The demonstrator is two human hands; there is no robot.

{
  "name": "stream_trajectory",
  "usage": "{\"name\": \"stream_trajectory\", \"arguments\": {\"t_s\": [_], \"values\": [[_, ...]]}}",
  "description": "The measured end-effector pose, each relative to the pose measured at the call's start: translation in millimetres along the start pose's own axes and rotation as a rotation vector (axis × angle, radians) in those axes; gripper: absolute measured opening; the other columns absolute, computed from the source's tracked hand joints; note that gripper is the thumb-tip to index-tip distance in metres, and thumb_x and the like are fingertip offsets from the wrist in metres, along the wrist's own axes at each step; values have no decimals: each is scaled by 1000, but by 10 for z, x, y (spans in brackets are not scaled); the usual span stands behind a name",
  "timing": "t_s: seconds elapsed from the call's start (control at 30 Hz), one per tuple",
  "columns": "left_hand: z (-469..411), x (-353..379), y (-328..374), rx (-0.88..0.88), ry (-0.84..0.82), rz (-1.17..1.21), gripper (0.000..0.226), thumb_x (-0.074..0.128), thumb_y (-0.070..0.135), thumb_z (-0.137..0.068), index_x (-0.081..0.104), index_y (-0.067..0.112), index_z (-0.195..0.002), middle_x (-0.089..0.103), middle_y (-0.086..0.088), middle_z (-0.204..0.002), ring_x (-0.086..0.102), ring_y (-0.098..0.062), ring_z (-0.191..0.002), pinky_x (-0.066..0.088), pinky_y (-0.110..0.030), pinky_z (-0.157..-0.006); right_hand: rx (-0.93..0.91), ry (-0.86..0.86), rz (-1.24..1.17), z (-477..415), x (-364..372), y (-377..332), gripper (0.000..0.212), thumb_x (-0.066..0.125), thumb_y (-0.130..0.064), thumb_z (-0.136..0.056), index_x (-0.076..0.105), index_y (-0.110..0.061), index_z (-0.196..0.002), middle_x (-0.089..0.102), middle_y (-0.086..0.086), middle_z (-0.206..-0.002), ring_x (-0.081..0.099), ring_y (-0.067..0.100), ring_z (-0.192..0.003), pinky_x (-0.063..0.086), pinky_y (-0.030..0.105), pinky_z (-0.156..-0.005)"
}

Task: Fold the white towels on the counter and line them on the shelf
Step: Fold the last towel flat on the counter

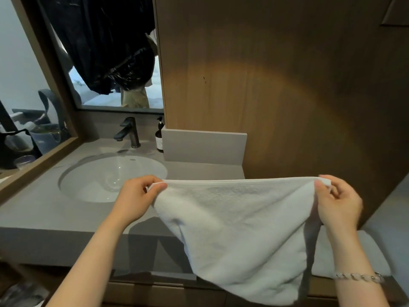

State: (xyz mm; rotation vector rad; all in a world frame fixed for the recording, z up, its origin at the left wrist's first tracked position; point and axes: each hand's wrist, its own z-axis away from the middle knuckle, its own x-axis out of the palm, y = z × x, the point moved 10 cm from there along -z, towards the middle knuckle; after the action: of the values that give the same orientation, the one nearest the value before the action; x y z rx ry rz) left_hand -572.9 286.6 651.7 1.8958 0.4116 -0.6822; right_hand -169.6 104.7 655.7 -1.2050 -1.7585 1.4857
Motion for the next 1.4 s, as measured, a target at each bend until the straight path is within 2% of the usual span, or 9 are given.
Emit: {"name": "stream_trajectory", "arguments": {"t_s": [0.1, 0.23, 0.4, 0.63, 0.77, 0.83, 1.1, 1.23, 1.4], "values": [[-133, 54, -244, -67, 8, 6, 16, 57, 23, -91, 69, 19, -81, 67, 8, -77, 60, -14, -75, 49, -31, -69, 71, -67, 46, -54, 298, 225, 9, 57, -15, -91, 62, -21, -97, 59, -1, -99, 54, 18, -97, 49, 39, -88], [-497, 234, -481, -154, 42, 45, 17, 50, 18, -95, 63, 14, -85, 63, 4, -80, 55, -7, -73, 40, -14, -61, 133, -104, 80, -272, 712, 531, 10, 57, -16, -91, 64, -18, -99, 59, 0, -98, 53, 19, -96, 48, 38, -88], [-1141, 607, -965, -280, 13, 20, 21, 46, 20, -97, 57, 21, -79, 60, 2, -79, 55, -19, -77, 40, -31, -69, 187, -162, 104, -755, 1348, 866, 9, 57, -16, -92, 61, -18, -100, 57, 0, -97, 51, 17, -94, 44, 32, -83], [-1700, 967, -1574, -407, -30, -152, 17, 45, 16, -97, 56, 11, -85, 63, -8, -86, 54, -26, -84, 33, -28, -72, 289, -317, 191, -1148, 2196, 1516, 10, 60, -19, -90, 62, -17, -100, 60, 2, -97, 55, 21, -94, 48, 38, -89], [-1810, 1087, -1843, -456, -52, -217, 16, 45, 12, -96, 56, 12, -84, 62, -7, -85, 53, -24, -82, 31, -26, -70, 210, -414, 234, -1239, 2502, 1660, 10, 61, -19, -89, 64, -10, -92, 59, 7, -89, 55, 25, -87, 42, 24, -67], [-1887, 1127, -1897, -450, -43, -247, 16, 46, 9, -95, 56, 12, -83, 62, -7, -84, 54, -25, -82, 31, -26, -70, 267, -459, 231, -1268, 2629, 1785, 7, 57, -14, -92, 63, -12, -95, 60, 7, -91, 55, 24, -87, 42, 26, -71], [-2397, 1314, -1860, -326, -30, -360, 16, 47, 12, -95, 62, 8, -92, 64, -9, -89, 56, -30, -82, 34, -30, -69, 348, -377, 161, -1511, 2906, 2090, 5, 59, -15, -90, 63, -18, -91, 65, 6, -93, 58, 20, -86, 44, 29, -78], [-2547, 1390, -1973, -358, 13, -321, 8, 48, 17, -94, 54, 12, -98, 58, -5, -74, 55, -31, -72, 39, -34, -64, 405, -342, 165, -1596, 2999, 2191, 6, 60, -16, -91, 63, -14, -96, 61, 6, -94, 55, 21, -87, 43, 29, -78], [-2649, 1465, -2137, -461, 114, -160, 22, 56, 17, -92, 41, 7, -103, 56, -5, -78, 54, -33, -77, 39, -37, -65, 454, -295, 228, -1706, 3093, 2299, 9, 58, -17, -91, 65, -13, -96, 58, 4, -92, 51, 20, -87, 37, 26, -77]]}}
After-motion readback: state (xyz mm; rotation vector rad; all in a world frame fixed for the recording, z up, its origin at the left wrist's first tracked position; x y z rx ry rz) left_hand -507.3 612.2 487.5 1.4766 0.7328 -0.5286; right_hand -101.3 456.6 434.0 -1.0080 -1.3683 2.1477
